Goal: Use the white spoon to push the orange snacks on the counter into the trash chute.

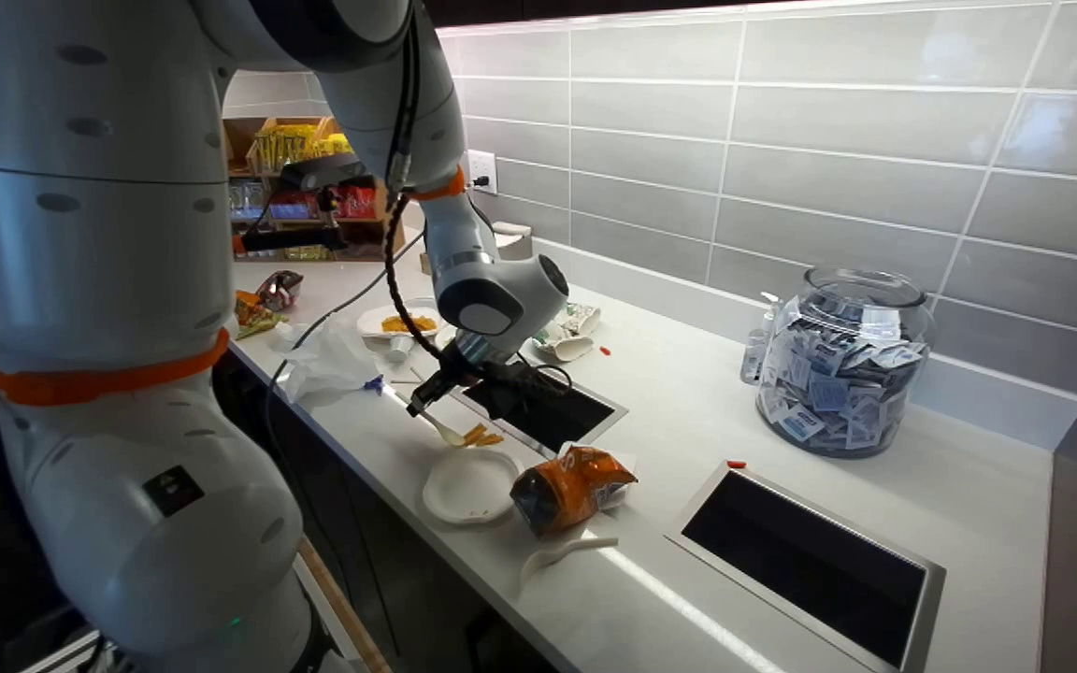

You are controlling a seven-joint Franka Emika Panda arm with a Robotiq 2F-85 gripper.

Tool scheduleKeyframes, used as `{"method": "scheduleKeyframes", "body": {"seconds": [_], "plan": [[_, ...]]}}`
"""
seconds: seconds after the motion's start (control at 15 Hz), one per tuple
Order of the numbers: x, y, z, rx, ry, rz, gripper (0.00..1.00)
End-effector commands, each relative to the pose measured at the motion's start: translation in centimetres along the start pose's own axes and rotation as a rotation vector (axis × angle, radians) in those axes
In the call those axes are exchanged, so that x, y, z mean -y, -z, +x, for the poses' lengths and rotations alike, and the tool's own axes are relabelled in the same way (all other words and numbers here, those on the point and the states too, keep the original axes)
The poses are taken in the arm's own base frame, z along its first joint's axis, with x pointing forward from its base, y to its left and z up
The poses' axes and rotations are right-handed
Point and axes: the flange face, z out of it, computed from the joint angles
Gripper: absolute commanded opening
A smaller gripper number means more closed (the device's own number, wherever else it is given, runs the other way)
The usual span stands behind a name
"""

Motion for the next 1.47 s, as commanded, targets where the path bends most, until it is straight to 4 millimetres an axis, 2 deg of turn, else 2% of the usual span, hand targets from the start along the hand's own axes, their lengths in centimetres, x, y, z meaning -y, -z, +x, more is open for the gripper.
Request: {"method": "scheduleKeyframes", "body": {"seconds": [0.0, 0.6, 1.4], "plan": [[0.0, -0.1, -0.8, 0.012, -0.002, 0.023, 0.03], [-1.0, 0.5, -1.2, 0.032, 0.031, 0.036, 0.03], [-3.5, 0.6, -1.1, 0.056, 0.074, 0.045, 0.03]]}}
